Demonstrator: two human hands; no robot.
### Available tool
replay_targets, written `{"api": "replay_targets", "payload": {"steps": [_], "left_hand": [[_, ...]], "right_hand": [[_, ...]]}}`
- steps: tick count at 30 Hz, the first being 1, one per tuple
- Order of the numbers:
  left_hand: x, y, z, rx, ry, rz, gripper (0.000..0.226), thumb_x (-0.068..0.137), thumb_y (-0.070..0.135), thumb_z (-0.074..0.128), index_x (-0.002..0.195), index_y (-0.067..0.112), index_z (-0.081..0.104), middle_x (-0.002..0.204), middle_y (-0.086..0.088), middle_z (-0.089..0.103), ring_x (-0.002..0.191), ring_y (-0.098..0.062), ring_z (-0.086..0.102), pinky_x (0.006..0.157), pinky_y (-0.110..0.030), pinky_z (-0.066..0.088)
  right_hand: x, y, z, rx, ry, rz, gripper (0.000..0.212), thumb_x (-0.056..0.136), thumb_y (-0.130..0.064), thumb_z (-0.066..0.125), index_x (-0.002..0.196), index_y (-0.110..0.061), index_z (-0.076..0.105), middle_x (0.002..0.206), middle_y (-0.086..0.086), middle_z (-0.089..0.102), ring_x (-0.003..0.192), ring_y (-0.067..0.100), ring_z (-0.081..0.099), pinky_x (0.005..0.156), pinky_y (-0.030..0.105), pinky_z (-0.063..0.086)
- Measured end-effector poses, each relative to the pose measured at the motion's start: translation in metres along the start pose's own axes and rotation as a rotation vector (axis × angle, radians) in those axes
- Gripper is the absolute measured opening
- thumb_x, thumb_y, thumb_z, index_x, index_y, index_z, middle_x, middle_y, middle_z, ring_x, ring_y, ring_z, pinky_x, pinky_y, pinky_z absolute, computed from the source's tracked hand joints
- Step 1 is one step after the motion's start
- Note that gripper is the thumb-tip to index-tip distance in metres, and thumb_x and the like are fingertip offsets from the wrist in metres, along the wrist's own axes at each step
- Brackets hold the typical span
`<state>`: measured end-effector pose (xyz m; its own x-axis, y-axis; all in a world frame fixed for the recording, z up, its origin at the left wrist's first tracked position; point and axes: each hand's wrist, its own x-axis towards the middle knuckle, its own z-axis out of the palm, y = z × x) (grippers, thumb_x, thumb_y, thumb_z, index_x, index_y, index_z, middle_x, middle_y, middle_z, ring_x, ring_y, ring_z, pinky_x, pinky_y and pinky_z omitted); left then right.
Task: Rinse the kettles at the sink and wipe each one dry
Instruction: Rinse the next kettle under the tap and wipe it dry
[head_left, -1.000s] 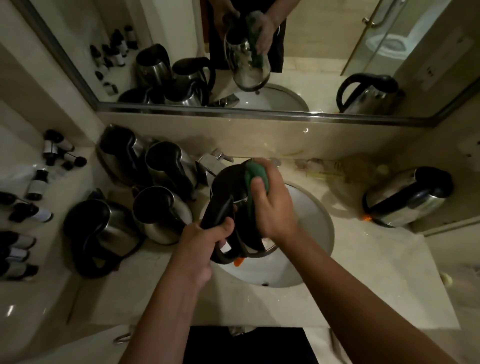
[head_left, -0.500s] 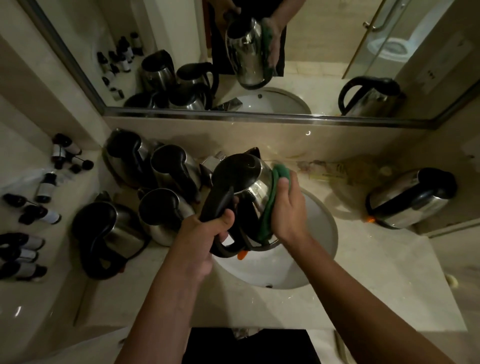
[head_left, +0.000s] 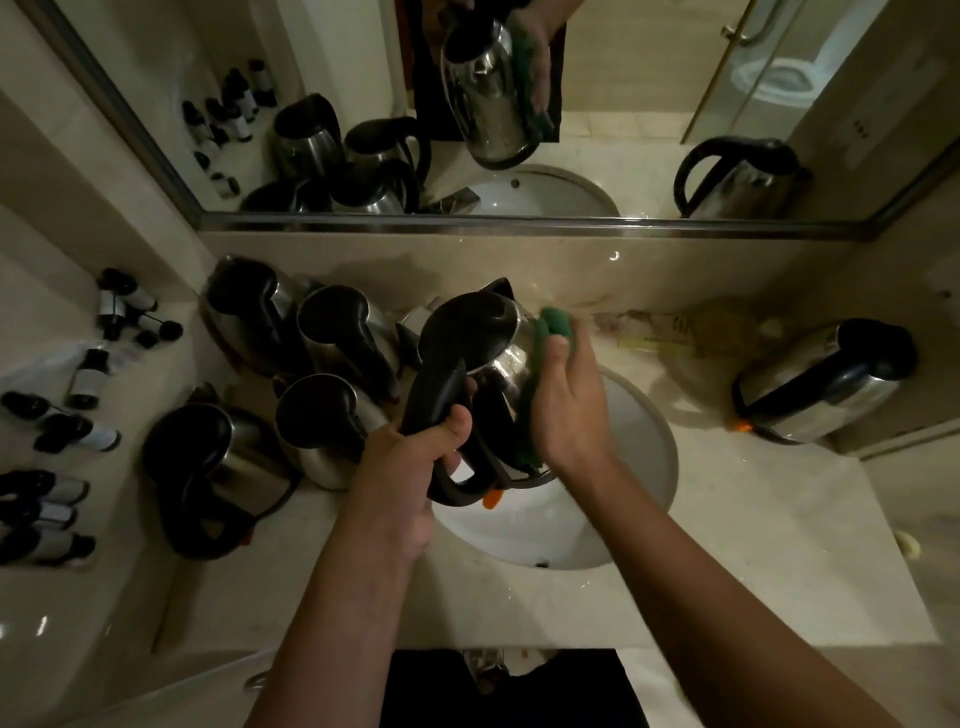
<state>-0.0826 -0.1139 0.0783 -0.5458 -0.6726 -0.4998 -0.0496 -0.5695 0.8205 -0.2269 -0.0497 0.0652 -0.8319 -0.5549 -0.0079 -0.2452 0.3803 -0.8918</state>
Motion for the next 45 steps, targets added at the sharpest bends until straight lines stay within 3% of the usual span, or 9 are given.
{"api": "replay_targets", "payload": {"steps": [4,9,15,22,28,32,36,41,45], "left_hand": [[0.0,0.002,0.007,-0.08,0.032,-0.029,0.023,0.065,0.023,0.084,0.052,0.019,0.065,0.06,-0.002,0.045,0.075,-0.022,0.053,0.088,-0.04,0.045],[-0.005,0.008,0.003,0.013,-0.013,0.018,0.005,0.065,0.028,0.074,0.064,0.023,0.076,0.063,-0.002,0.042,0.09,-0.027,0.049,0.095,-0.04,0.042],[-0.01,0.01,0.008,-0.036,-0.009,0.009,0.021,0.067,0.026,0.074,0.087,0.024,0.081,0.055,0.006,0.045,0.082,-0.022,0.048,0.098,-0.042,0.041],[-0.01,0.0,0.013,-0.092,0.004,-0.006,0.011,0.066,0.027,0.076,0.076,0.024,0.078,0.057,0.005,0.047,0.084,-0.02,0.051,0.1,-0.041,0.042],[-0.002,-0.004,0.023,-0.096,0.067,-0.004,0.024,0.063,0.029,0.085,0.079,0.017,0.073,0.07,-0.007,0.052,0.087,-0.024,0.057,0.105,-0.043,0.044],[-0.001,-0.006,0.027,-0.052,0.077,0.024,0.019,0.072,0.023,0.081,0.082,0.013,0.068,0.062,0.0,0.044,0.074,-0.018,0.05,0.088,-0.036,0.045],[0.0,-0.009,0.024,-0.147,0.035,-0.021,0.036,0.066,0.031,0.082,0.099,0.018,0.075,0.091,-0.007,0.061,0.096,-0.02,0.057,0.096,-0.036,0.047],[0.003,-0.014,0.029,-0.075,0.108,-0.017,0.017,0.066,0.025,0.083,0.072,0.018,0.069,0.065,0.0,0.048,0.088,-0.025,0.053,0.1,-0.043,0.046],[0.004,-0.016,0.032,-0.024,0.124,-0.011,0.029,0.076,0.022,0.081,0.056,0.018,0.06,0.057,0.002,0.043,0.069,-0.017,0.048,0.078,-0.034,0.043]], "right_hand": [[-0.008,-0.004,0.007,-0.329,-0.025,-0.566,0.058,0.102,-0.047,0.04,0.154,-0.023,0.038,0.16,0.011,0.038,0.15,0.029,0.034,0.123,0.044,0.028],[0.026,0.022,-0.02,0.022,-0.132,0.086,0.045,0.109,-0.047,0.025,0.133,-0.027,0.056,0.12,0.002,0.066,0.118,0.026,0.062,0.103,0.044,0.048],[0.027,0.005,-0.019,0.027,-0.178,-0.271,0.043,0.107,-0.047,0.032,0.145,-0.032,0.047,0.131,0.001,0.063,0.117,0.02,0.061,0.095,0.038,0.05],[0.029,0.02,-0.032,0.101,-0.131,0.396,0.032,0.111,-0.041,0.027,0.116,-0.03,0.057,0.102,0.001,0.066,0.083,0.01,0.061,0.073,0.03,0.049],[-0.021,0.034,0.006,0.056,0.097,-0.165,0.047,0.108,-0.046,0.03,0.153,-0.034,0.032,0.149,0.0,0.051,0.136,0.02,0.051,0.107,0.04,0.048],[0.003,0.053,0.001,0.177,0.13,0.232,0.044,0.109,-0.042,0.025,0.143,-0.027,0.05,0.127,-0.001,0.063,0.122,0.022,0.059,0.096,0.035,0.05],[-0.012,0.052,0.004,-0.011,0.111,-0.068,0.052,0.107,-0.052,0.024,0.155,-0.033,0.03,0.144,0.002,0.055,0.129,0.021,0.056,0.104,0.046,0.051],[-0.002,0.052,0.012,0.168,0.2,0.121,0.059,0.099,-0.058,0.023,0.15,-0.032,0.04,0.138,0.0,0.059,0.125,0.018,0.058,0.103,0.049,0.051],[-0.01,0.025,0.018,-0.005,0.178,-0.254,0.051,0.103,-0.039,0.037,0.151,-0.022,0.037,0.149,0.007,0.046,0.135,0.024,0.049,0.106,0.05,0.047]]}}
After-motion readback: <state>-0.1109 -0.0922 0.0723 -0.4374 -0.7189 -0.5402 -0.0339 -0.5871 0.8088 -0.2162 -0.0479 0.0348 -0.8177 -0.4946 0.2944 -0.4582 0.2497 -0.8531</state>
